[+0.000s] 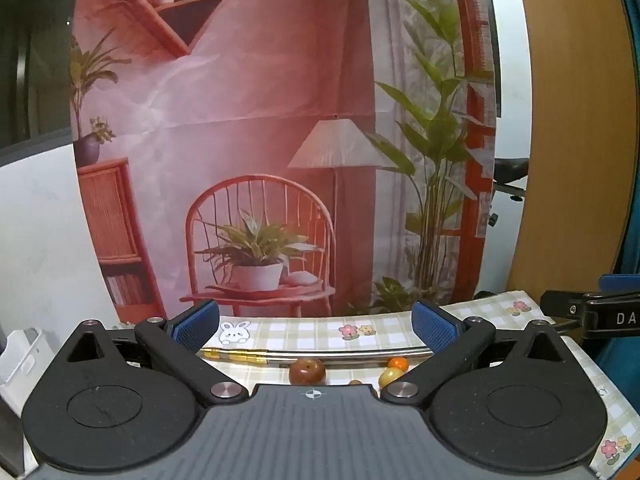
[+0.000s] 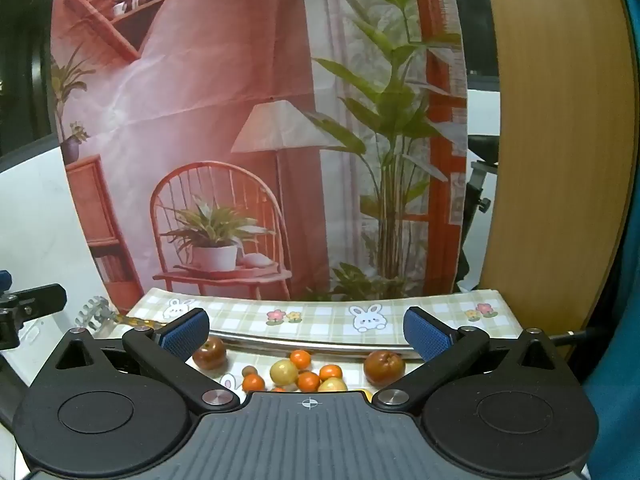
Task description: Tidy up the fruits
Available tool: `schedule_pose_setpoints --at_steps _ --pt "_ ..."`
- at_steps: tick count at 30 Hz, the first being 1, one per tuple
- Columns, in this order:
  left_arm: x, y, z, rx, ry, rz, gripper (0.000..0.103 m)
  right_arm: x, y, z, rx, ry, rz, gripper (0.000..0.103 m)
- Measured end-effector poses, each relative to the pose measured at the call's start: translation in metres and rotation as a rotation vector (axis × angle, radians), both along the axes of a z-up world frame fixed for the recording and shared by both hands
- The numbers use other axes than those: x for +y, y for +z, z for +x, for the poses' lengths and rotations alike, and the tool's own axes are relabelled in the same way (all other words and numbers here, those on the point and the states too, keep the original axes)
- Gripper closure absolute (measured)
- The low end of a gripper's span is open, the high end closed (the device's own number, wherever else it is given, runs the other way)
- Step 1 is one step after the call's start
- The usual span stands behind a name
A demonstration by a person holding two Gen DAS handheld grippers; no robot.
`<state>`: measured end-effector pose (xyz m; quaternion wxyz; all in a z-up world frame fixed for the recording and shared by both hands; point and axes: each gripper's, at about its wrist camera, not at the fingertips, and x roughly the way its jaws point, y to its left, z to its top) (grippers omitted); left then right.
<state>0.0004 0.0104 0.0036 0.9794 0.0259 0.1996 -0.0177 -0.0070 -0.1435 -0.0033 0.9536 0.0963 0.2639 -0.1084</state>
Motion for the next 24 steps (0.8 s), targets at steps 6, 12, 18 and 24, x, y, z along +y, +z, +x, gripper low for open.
schedule_pose_setpoints --at_steps 6,12,18,24 --pt "-0.0077 -0.0056 -0.0037 -0.031 0.006 0.05 0.0 -0.002 0.0003 0.0011 0.007 0.0 -0.003 0.0" --pt "-0.0092 -0.0044 -0.0058 -0.034 0.002 0.054 0.0 -0.0096 -0.002 -0.004 0.005 0.0 -0.008 0.0" --pt "-0.009 -0.0037 -0.0098 -0.046 0.005 0.045 0.0 -0.0037 0.0031 -0.0009 -0.007 -0.014 -0.014 0.0" --pt "-0.0104 -0.0038 -0.0103 -0.055 0.012 0.042 0.0 -0.002 0.0026 -0.0049 -0.021 -0.013 -0.019 0.0"
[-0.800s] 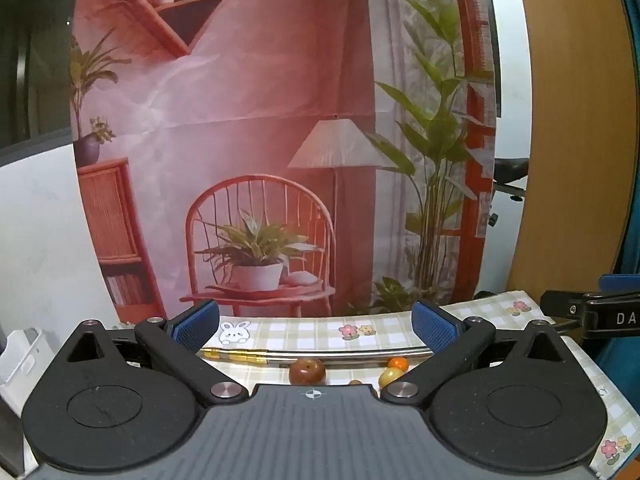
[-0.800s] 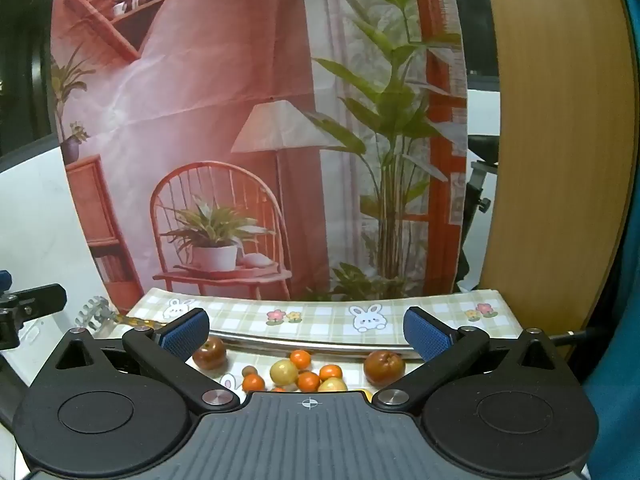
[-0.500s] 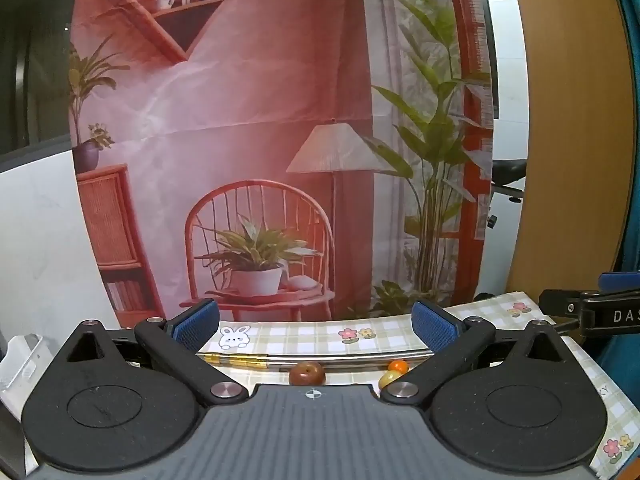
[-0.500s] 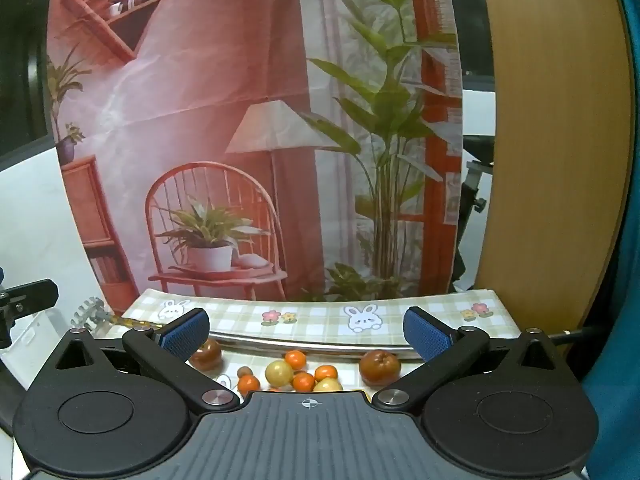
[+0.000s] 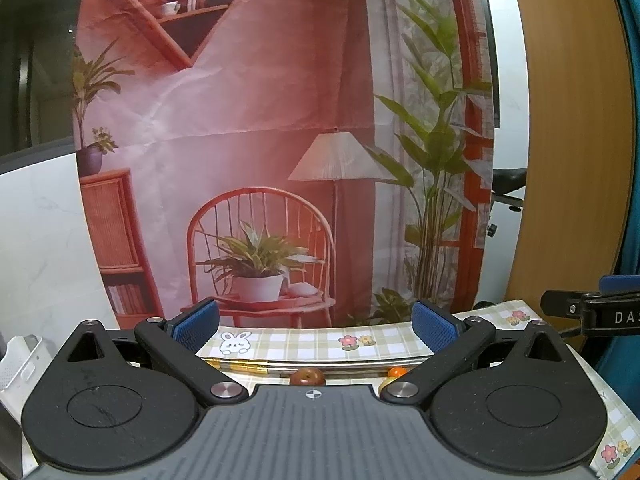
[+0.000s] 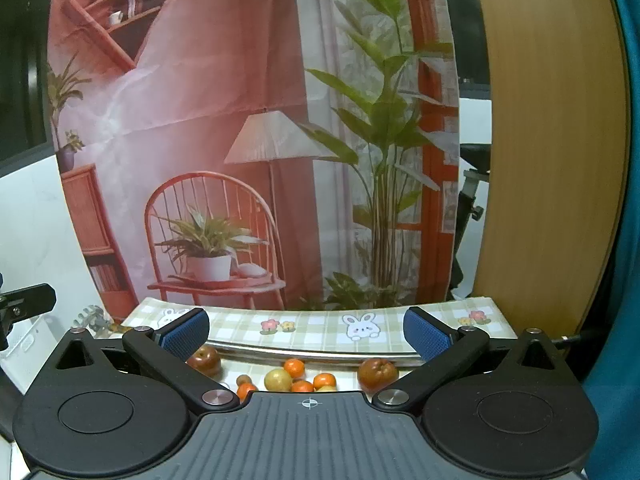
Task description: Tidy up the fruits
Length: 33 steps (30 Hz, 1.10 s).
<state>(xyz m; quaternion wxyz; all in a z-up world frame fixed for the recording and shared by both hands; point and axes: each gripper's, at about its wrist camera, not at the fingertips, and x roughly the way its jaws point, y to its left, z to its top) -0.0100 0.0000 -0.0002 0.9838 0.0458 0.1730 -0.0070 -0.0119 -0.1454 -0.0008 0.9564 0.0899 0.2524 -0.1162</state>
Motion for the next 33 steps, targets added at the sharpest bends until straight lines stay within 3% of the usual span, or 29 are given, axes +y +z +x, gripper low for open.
schedule_pose_setpoints --at_steps 33 --pt "-0.0004 0.0018 0.0016 -0.001 0.007 -0.014 0.0 0.0015 0.0035 -0.0019 -0.01 -0.007 -0.008 0.0"
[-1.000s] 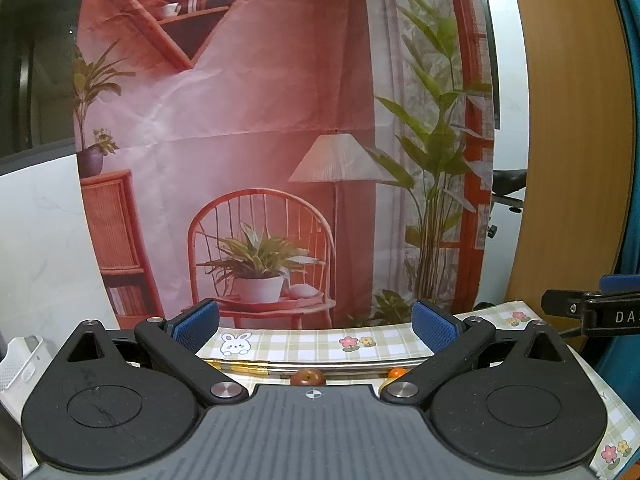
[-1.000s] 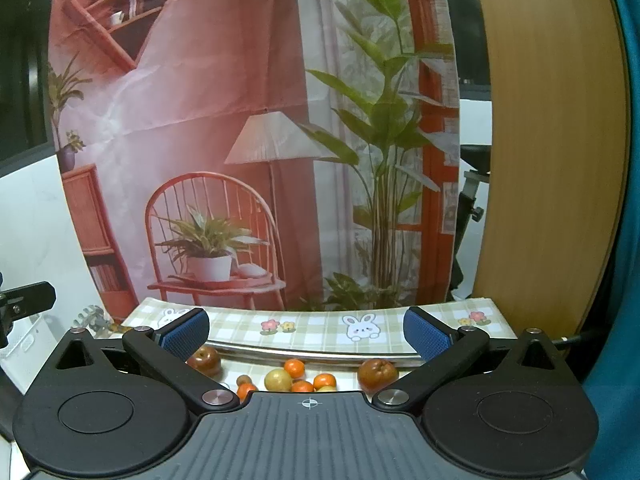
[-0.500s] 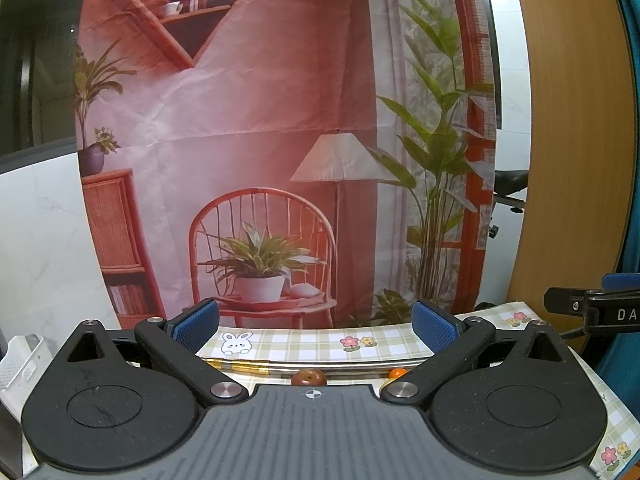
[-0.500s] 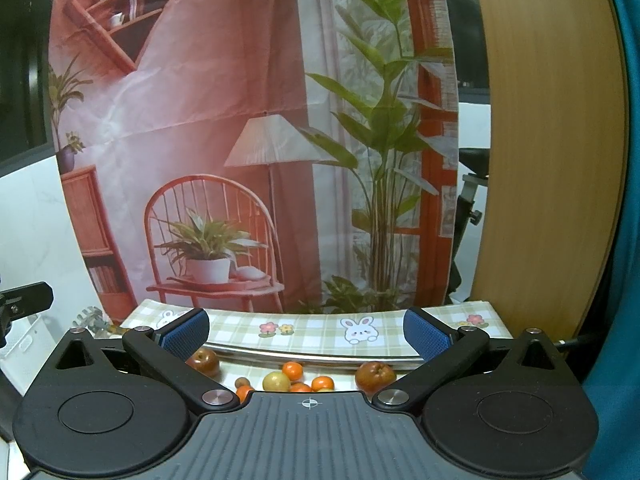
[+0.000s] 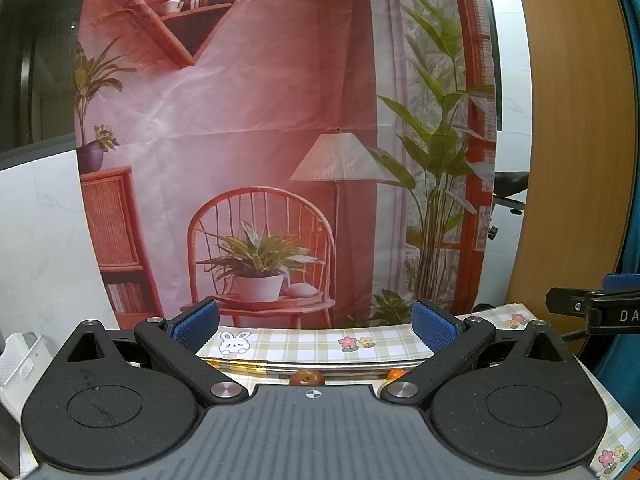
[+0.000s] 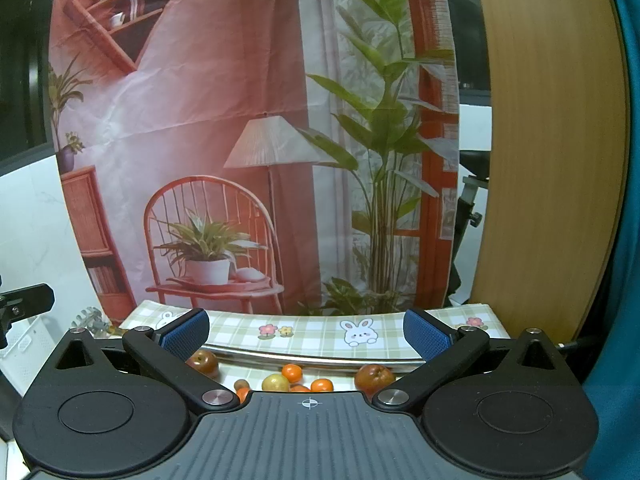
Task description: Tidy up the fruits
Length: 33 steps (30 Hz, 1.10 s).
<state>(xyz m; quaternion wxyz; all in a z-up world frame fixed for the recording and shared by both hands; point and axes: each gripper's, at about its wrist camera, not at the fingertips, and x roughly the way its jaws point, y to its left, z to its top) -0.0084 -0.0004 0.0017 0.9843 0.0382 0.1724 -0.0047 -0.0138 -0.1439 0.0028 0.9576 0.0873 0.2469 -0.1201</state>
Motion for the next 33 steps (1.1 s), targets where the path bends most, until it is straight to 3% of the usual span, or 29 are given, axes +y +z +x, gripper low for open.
schedule_pose_setpoints --at_steps 24,33 --pt "0.002 -0.001 0.003 0.014 0.007 -0.007 0.0 -0.003 0.001 0.0 0.002 -0.004 0.0 0.0" --pt "0.017 -0.006 0.017 0.053 0.05 -0.06 0.0 -0.003 -0.005 0.007 0.024 -0.003 0.007 0.0"
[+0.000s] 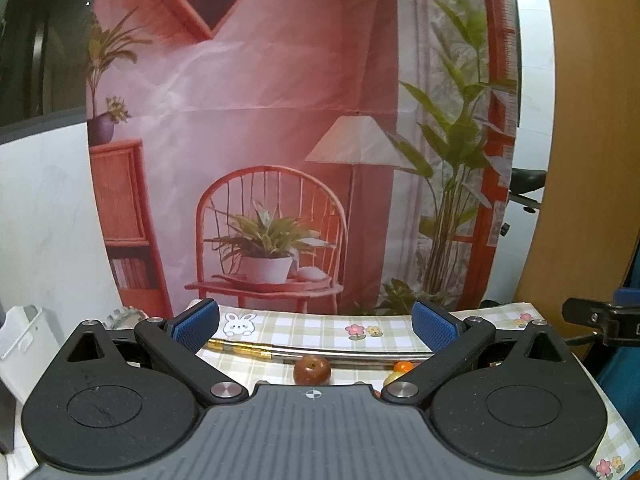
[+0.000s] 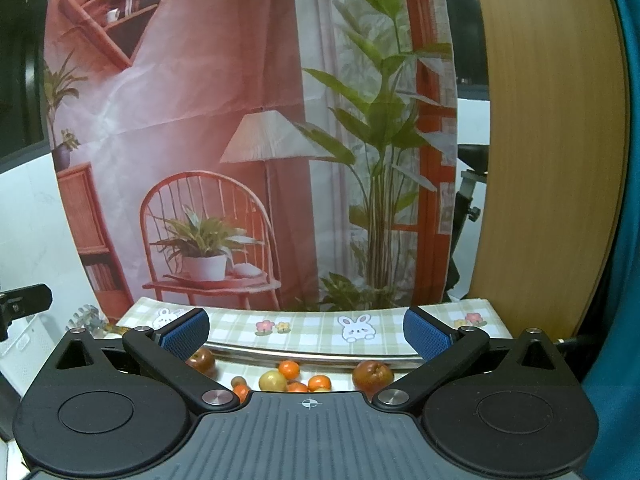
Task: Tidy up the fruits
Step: 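Reach down and grasp a small brown kiwi with the left gripper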
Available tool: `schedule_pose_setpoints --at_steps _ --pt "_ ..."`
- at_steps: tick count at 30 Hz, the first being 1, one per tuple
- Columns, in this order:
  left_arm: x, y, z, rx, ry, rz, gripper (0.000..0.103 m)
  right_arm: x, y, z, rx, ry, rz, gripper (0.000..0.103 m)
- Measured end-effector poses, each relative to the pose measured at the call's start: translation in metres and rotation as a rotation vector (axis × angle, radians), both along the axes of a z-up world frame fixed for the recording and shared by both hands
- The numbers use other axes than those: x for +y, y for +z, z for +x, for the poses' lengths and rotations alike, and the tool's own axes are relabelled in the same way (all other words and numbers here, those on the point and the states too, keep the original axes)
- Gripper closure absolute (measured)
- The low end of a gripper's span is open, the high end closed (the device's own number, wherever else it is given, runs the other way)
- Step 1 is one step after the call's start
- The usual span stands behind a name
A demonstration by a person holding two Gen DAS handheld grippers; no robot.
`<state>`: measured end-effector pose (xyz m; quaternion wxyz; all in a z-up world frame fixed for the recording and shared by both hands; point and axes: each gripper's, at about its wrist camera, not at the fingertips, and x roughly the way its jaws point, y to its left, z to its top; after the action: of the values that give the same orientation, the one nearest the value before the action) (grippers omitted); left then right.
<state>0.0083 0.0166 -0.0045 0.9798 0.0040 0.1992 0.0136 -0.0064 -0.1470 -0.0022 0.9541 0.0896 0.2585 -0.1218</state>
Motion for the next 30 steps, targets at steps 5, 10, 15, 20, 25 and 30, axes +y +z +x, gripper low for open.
schedule_pose_setpoints --at_steps 5,10,15,20,25,30 --pt "0.025 -0.008 0.008 -0.014 0.04 -0.04 0.0 -0.004 -0.01 0.006 0.008 0.019 0.026 0.0" --pt "0.057 -0.023 0.023 0.023 0.114 -0.058 0.0 -0.017 -0.029 0.013 0.006 0.038 0.075 0.0" --pt "0.083 -0.042 0.039 0.072 0.17 -0.047 0.0 -0.029 -0.056 0.023 0.038 0.028 0.11 0.0" --pt "0.095 -0.069 0.058 0.117 0.12 -0.054 0.001 -0.036 -0.084 0.038 0.088 0.024 0.142 0.0" --pt "0.101 -0.105 0.087 0.187 0.088 -0.134 0.001 -0.036 -0.11 0.053 0.125 0.059 0.155 0.0" --pt "0.093 -0.15 0.123 0.226 0.041 -0.032 0.01 -0.036 -0.137 0.072 0.181 0.062 0.154 0.0"
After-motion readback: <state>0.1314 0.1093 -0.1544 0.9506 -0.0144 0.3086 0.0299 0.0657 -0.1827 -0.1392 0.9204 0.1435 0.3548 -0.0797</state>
